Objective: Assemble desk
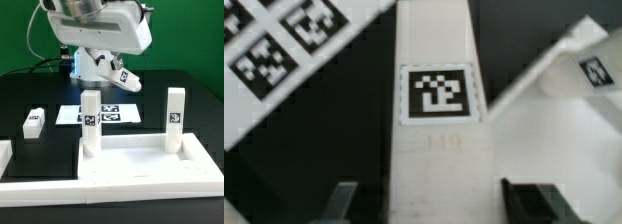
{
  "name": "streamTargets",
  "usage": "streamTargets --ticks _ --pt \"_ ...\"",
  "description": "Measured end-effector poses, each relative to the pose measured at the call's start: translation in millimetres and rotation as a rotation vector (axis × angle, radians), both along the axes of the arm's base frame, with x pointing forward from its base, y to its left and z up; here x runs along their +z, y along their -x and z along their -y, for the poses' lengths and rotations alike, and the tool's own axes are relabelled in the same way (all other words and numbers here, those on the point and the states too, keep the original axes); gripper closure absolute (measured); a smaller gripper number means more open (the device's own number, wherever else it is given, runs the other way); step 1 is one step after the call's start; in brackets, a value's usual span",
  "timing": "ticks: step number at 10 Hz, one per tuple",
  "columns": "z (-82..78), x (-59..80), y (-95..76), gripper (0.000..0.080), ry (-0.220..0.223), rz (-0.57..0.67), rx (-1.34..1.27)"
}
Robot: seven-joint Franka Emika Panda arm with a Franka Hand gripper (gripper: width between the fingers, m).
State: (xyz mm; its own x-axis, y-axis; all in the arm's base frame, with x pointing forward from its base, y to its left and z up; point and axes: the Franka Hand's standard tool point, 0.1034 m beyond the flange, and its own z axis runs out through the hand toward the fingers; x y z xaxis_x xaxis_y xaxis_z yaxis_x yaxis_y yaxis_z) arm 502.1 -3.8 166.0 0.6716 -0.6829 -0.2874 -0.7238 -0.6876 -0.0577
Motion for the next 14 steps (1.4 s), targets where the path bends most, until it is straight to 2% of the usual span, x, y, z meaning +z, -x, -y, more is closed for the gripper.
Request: streamTargets --ticks 1,2,3,5,7,8,9,10,11,12,14 --pt "-1.5 1.0 -7.9 0.0511 0.066 0.054 -0.006" --pt "-5.8 10.9 -25.9 0.0511 0.171 0.098 0.009" --pt "-12.1 21.3 -45.8 0.0511 0.251 0.164 0.066" --pt "-18.5 30.8 -65.8 0.0511 0.339 0.289 0.147" --pt "-31.6 23.7 -63.2 0.0511 0.345 0.346 0.147" --pt "-40.1 24.5 -68.7 0.0511 0.358 0.411 0.129" --pt "-50.8 20.7 -67.4 0.0511 0.362 0.458 0.135" --pt "-56.0 18.6 -67.3 0.0511 0.36 0.468 0.139" --pt "-71.2 23.5 -86.6 0.0511 0.383 0.541 0.155" --pt "-89.0 29.3 -108.6 0.0511 0.37 0.649 0.19" --pt "-111.3 34.6 -111.5 0.0511 0.362 0.675 0.224"
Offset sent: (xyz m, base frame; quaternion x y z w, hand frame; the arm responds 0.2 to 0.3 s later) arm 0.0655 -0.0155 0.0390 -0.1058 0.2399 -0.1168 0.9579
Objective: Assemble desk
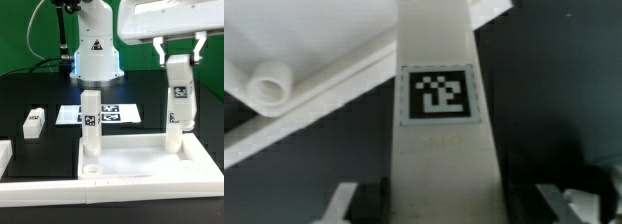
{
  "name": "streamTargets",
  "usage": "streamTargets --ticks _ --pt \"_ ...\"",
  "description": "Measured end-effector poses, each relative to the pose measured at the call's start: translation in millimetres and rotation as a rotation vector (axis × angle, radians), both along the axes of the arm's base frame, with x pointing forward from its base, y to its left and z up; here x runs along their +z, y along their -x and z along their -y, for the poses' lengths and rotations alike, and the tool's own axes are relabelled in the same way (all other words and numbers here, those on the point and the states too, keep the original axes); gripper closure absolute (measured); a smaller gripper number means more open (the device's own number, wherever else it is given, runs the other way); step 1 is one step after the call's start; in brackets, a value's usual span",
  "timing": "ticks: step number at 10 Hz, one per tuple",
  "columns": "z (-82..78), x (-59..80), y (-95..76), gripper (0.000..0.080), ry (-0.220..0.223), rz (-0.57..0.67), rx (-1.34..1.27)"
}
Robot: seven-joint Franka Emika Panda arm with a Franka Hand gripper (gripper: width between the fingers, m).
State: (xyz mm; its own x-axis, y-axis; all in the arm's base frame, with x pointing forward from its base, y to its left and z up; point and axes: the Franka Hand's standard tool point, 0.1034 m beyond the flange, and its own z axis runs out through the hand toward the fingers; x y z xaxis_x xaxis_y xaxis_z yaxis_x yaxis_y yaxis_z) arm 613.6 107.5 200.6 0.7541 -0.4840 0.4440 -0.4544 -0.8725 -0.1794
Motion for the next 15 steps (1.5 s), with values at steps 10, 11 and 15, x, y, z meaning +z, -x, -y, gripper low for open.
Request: streamTargets --ticks 10,11,15 --pt "2.3 -35.1 -11.4 0.0511 0.173 0.132 0.36" --pt "3.2 -36.2 -11.3 0.0511 0.177 0.13 0.363" --pt "0.9 -48.0 -16.2 0.0511 0.2 0.144 0.375"
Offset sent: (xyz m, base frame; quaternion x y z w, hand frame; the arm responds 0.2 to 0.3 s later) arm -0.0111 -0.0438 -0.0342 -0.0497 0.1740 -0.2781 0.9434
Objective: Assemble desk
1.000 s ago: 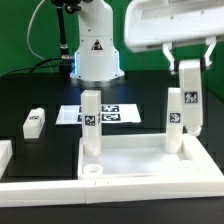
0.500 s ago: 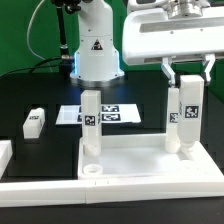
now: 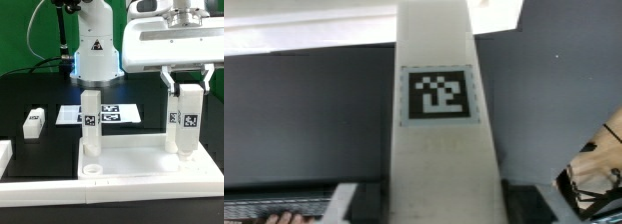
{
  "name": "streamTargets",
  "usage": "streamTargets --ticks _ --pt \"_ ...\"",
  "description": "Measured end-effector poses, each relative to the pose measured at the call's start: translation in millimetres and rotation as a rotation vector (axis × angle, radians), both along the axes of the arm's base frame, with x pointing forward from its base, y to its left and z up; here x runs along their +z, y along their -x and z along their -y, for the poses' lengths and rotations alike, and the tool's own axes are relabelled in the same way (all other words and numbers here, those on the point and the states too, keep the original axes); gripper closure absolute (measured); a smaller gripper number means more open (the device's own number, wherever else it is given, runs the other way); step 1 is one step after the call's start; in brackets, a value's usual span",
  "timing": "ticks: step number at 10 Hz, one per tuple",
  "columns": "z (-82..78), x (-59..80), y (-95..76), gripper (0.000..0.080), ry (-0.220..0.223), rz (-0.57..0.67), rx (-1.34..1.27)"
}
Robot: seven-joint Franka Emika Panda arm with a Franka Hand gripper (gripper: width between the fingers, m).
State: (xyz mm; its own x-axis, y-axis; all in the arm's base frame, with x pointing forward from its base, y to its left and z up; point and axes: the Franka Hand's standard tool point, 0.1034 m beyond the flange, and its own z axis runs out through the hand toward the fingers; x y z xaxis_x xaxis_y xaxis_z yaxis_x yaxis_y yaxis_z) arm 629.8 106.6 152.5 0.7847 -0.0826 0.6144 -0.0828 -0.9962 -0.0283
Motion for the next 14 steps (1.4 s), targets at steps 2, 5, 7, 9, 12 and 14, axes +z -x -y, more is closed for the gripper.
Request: streamTargets --ticks 2,5,7,9,12,14 --pt "-3.9 -7.9 3.0 0.0511 0.002 -0.011 0.003" --pt "-9.4 -12.7 5.7 0.0511 -0.002 -0.013 0.005" --pt "-8.9 -12.7 5.1 0.0511 0.002 -0.007 0.009" --pt "-7.3 -12.9 5.0 0.0511 0.015 -0.008 0.022" --pt "-3.3 -13.4 4.8 0.0511 0.035 -0.01 0.042" --pt "-5.0 -19.5 6.4 0.0511 0.04 -0.016 0.048"
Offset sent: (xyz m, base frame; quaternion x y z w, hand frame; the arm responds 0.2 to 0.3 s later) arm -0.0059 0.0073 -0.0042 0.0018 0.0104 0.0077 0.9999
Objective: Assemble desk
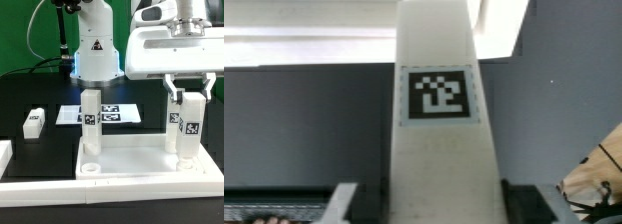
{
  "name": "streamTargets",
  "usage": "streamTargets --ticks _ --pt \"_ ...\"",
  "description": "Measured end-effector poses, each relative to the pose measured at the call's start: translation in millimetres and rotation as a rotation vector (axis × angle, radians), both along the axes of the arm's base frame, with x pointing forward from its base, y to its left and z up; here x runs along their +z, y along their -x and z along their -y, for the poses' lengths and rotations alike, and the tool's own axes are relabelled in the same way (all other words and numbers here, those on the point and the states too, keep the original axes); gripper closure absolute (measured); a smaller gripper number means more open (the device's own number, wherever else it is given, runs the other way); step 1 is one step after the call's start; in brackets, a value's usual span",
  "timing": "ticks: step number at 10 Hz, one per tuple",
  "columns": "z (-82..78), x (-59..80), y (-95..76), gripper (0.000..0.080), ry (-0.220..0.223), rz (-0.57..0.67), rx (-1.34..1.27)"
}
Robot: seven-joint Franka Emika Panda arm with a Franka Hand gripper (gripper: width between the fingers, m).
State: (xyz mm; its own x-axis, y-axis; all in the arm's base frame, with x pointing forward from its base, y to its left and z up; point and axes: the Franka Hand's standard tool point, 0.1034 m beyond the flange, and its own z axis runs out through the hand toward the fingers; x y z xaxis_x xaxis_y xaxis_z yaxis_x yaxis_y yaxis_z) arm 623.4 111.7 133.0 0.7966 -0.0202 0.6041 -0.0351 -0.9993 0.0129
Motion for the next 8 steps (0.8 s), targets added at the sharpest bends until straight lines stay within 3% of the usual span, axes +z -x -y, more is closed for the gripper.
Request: streamTargets --ticks 8 --pt "-1.0 -4.6 0.2 0.0511 0.012 0.013 0.015"
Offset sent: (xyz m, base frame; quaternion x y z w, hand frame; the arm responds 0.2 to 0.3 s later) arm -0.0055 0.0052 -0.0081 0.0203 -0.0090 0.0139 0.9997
